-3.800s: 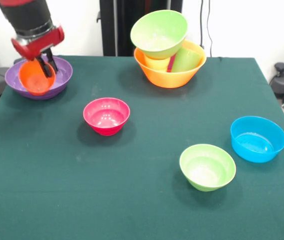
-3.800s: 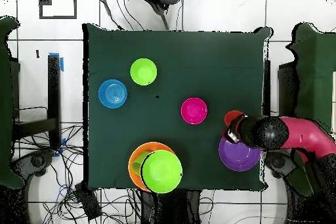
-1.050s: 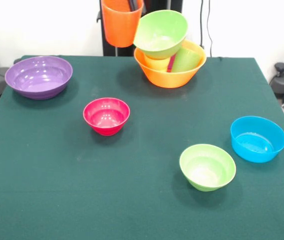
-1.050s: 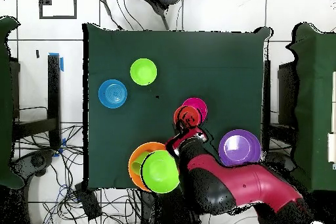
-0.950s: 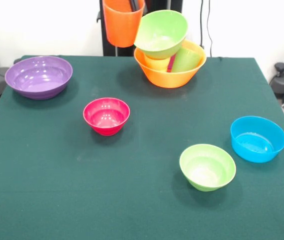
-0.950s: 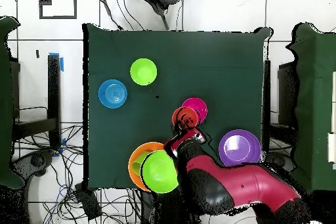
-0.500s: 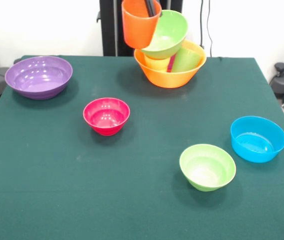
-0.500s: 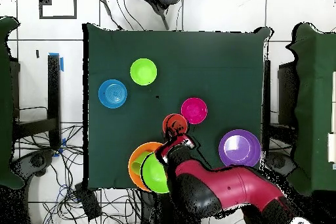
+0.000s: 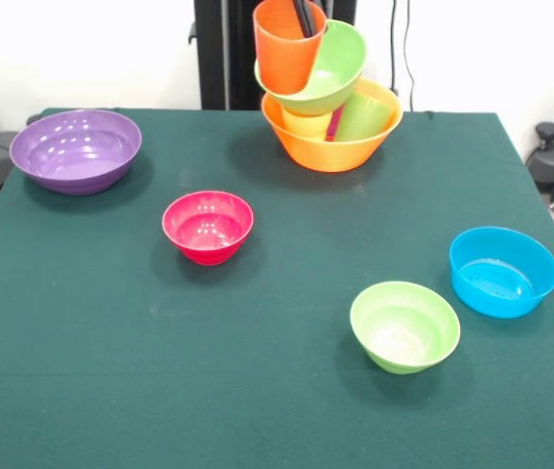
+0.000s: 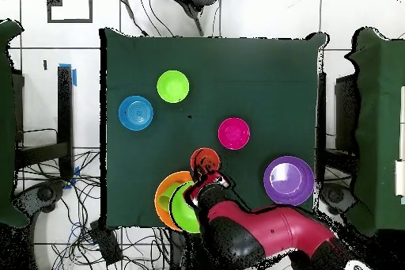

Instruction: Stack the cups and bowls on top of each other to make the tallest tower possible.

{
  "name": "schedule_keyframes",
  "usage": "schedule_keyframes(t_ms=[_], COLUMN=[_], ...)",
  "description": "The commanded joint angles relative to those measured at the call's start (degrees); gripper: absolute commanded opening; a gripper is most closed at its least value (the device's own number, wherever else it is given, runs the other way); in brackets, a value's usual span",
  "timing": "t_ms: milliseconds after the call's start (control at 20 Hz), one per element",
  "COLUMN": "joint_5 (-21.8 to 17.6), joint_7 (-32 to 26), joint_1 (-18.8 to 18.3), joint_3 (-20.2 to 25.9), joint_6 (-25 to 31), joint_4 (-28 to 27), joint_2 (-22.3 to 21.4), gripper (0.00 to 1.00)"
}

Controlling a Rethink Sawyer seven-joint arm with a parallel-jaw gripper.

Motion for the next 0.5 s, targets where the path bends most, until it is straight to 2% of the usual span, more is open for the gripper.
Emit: schedule_keyframes(t_ms=[50, 350, 500], joint_5=[-1.79, -2.37, -1.51], joint_7=[8.84, 8.47, 9.04], joint_1=[3.85, 3.77, 3.31], joint_3=[0.92, 0.67, 2.66], joint_6=[-0.14, -0.28, -1.25], joint_4=[3.19, 3.98, 5.34], joint_2=[1.19, 1.35, 0.86], gripper=[0.00, 0.00, 0.00])
